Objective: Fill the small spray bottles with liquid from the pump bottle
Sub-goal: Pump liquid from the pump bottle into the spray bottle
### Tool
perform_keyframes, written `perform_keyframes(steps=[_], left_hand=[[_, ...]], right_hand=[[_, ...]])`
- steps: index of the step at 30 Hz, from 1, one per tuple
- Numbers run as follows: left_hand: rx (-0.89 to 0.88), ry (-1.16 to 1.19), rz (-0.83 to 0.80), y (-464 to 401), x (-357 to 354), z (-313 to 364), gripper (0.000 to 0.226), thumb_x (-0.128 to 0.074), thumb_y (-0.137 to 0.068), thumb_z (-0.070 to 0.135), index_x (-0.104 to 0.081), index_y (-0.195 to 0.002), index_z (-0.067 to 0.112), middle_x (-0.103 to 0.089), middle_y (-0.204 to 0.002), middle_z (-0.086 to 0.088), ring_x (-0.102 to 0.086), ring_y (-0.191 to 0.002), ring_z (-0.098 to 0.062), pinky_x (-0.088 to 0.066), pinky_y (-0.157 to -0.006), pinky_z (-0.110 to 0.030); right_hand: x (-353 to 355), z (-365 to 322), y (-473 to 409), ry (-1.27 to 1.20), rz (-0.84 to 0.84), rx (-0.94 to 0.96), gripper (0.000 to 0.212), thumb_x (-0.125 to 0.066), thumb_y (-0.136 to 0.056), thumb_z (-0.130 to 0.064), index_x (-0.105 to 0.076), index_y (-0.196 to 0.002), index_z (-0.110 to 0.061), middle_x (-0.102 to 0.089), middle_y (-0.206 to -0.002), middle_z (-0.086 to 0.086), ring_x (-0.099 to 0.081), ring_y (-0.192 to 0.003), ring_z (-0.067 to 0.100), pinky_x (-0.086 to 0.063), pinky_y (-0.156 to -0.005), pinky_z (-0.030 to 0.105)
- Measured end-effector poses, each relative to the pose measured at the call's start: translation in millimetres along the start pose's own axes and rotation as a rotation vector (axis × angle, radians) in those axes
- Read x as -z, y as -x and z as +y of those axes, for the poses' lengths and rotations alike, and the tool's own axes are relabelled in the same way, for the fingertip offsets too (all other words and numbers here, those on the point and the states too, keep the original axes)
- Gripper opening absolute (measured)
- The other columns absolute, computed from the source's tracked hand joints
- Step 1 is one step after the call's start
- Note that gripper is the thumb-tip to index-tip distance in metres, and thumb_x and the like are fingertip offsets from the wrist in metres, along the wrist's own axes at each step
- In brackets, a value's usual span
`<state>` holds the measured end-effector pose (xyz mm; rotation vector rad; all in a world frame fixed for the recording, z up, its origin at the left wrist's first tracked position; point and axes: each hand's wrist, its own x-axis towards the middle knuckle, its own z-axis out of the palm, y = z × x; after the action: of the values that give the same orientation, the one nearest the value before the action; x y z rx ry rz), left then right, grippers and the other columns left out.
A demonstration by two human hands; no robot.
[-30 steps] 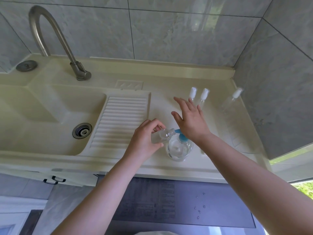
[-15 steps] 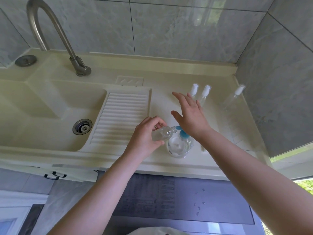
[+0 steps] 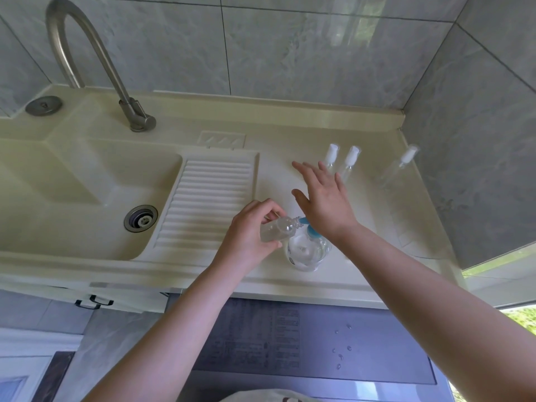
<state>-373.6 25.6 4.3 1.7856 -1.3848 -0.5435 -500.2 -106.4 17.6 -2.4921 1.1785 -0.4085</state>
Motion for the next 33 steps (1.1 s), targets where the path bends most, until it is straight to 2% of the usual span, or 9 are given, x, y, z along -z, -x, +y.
perform_keyframes(steps=[5, 9, 12, 15, 18, 24, 29, 33], left_hand=[[0.005, 0.003, 0.003, -0.2, 1.1, -0.2, 0.049, -0.084, -0.061, 0.002, -0.062, -0.096, 0.028, -0.06, -0.101, 0.008, -0.058, -0.095, -0.002, -0.043, -0.087, -0.013], [0.004, 0.01, 0.006, -0.7, -1.7, -1.2, 0.05, -0.084, -0.06, 0.002, -0.062, -0.096, 0.029, -0.061, -0.101, 0.008, -0.058, -0.095, -0.004, -0.045, -0.087, -0.015], [-0.001, 0.008, -0.003, -1.9, -1.2, -1.8, 0.05, -0.084, -0.06, 0.001, -0.063, -0.096, 0.028, -0.061, -0.101, 0.008, -0.058, -0.095, -0.004, -0.046, -0.088, -0.018], [0.008, 0.008, -0.005, -1.0, 0.6, -0.8, 0.049, -0.084, -0.06, 0.0, -0.063, -0.096, 0.027, -0.061, -0.101, 0.008, -0.057, -0.094, -0.001, -0.043, -0.087, -0.012], [0.019, 0.014, -0.003, 0.3, 1.6, -0.9, 0.05, -0.083, -0.06, -0.001, -0.063, -0.097, 0.026, -0.06, -0.101, 0.009, -0.056, -0.095, 0.002, -0.038, -0.083, -0.004], [0.018, 0.0, -0.02, -0.7, 1.4, -1.6, 0.049, -0.084, -0.061, 0.001, -0.063, -0.097, 0.028, -0.06, -0.102, 0.008, -0.057, -0.094, -0.001, -0.042, -0.086, -0.01], [0.023, 0.0, -0.02, -0.1, 1.0, 0.1, 0.048, -0.083, -0.063, 0.001, -0.063, -0.098, 0.027, -0.06, -0.103, 0.008, -0.056, -0.096, 0.001, -0.037, -0.082, -0.003], [0.003, -0.001, -0.025, -1.1, -0.5, -1.2, 0.05, -0.084, -0.061, 0.001, -0.062, -0.096, 0.029, -0.061, -0.101, 0.008, -0.059, -0.095, -0.004, -0.046, -0.087, -0.017]], right_hand=[[6.3, -0.4, -3.6, -0.079, 0.009, -0.01, 0.06, -0.05, -0.102, -0.032, -0.024, -0.156, -0.025, -0.028, -0.161, 0.003, -0.009, -0.154, 0.025, -0.006, -0.123, 0.048], [-2.1, -1.5, 2.4, 0.012, 0.051, 0.033, 0.053, -0.044, -0.104, -0.028, -0.029, -0.155, -0.025, -0.032, -0.159, -0.001, -0.009, -0.154, 0.024, -0.006, -0.123, 0.048], [-2.4, 1.7, 1.2, 0.043, 0.061, 0.006, 0.055, -0.044, -0.103, -0.031, -0.026, -0.155, -0.026, -0.032, -0.16, -0.002, -0.009, -0.154, 0.025, -0.006, -0.123, 0.049], [2.9, 2.0, -3.6, 0.005, 0.03, -0.024, 0.064, -0.049, -0.102, -0.032, -0.018, -0.158, -0.026, -0.026, -0.162, 0.001, -0.006, -0.154, 0.026, -0.005, -0.124, 0.049], [1.0, 0.3, -1.9, -0.024, 0.025, -0.015, 0.06, -0.047, -0.103, -0.029, -0.021, -0.157, -0.026, -0.027, -0.161, 0.001, -0.006, -0.154, 0.025, -0.006, -0.123, 0.049], [-0.8, 4.3, -1.5, -0.025, 0.024, -0.059, 0.058, -0.044, -0.103, -0.033, -0.021, -0.157, -0.027, -0.027, -0.162, 0.0, -0.007, -0.154, 0.024, -0.006, -0.123, 0.048], [4.2, 2.1, -0.5, -0.071, 0.03, -0.033, 0.057, -0.046, -0.103, -0.028, -0.024, -0.156, -0.026, -0.029, -0.16, 0.0, -0.006, -0.154, 0.025, -0.005, -0.124, 0.048], [-2.7, 2.7, 1.1, -0.006, 0.01, -0.016, 0.055, -0.042, -0.104, -0.027, -0.025, -0.156, -0.027, -0.029, -0.161, -0.002, -0.005, -0.154, 0.024, -0.005, -0.123, 0.048]])
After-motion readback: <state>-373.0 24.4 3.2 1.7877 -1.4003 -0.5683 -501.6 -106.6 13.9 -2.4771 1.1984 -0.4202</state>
